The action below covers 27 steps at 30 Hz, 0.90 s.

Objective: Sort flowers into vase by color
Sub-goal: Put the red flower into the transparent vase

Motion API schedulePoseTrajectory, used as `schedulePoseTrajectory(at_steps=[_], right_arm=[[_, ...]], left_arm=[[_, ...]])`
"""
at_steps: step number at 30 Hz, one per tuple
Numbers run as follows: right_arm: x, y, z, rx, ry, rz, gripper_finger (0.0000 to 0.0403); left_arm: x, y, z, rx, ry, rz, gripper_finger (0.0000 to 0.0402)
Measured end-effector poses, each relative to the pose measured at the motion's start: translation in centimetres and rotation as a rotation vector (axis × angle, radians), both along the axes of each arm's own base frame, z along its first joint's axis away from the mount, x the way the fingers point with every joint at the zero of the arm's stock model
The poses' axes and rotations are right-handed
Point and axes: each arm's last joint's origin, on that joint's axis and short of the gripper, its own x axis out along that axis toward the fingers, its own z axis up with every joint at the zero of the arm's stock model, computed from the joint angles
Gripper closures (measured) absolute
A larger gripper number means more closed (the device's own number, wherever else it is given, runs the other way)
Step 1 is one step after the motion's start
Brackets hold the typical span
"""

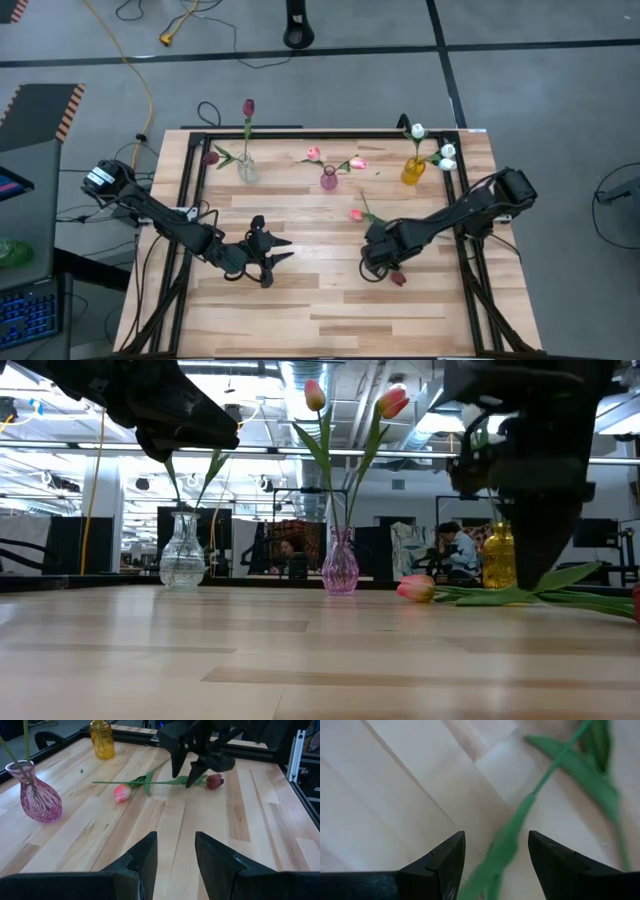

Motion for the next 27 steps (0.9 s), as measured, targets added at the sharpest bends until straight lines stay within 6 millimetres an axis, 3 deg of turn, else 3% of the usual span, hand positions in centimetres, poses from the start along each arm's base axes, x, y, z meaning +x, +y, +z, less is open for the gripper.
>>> schedulePoseTrajectory(at_steps=[10,18,23,27], right_arm=[[0.2,0.0,-1.7,-0.019,0.076,-0.002,0.0177],[0.3,0.1,-1.7,-0.011,0.073,0.007,0.0273],[0.5,0.5,-1.6,0.048,0.065,0.096,0.0345],[1.2,1.2,-0.7,0.062,0.039,0.196,0.0376]], left_arm=[[0.0,0.0,0.0,0.0,0.001,0.0,0.0283],[0.0,0.0,0.0,0.0,0.001,0.0,0.0283],[0.0,0.0,0.0,0.0,0.0,0.0,0.0283],[0.0,0.0,0.0,0.001,0.0,0.001,0.0283]])
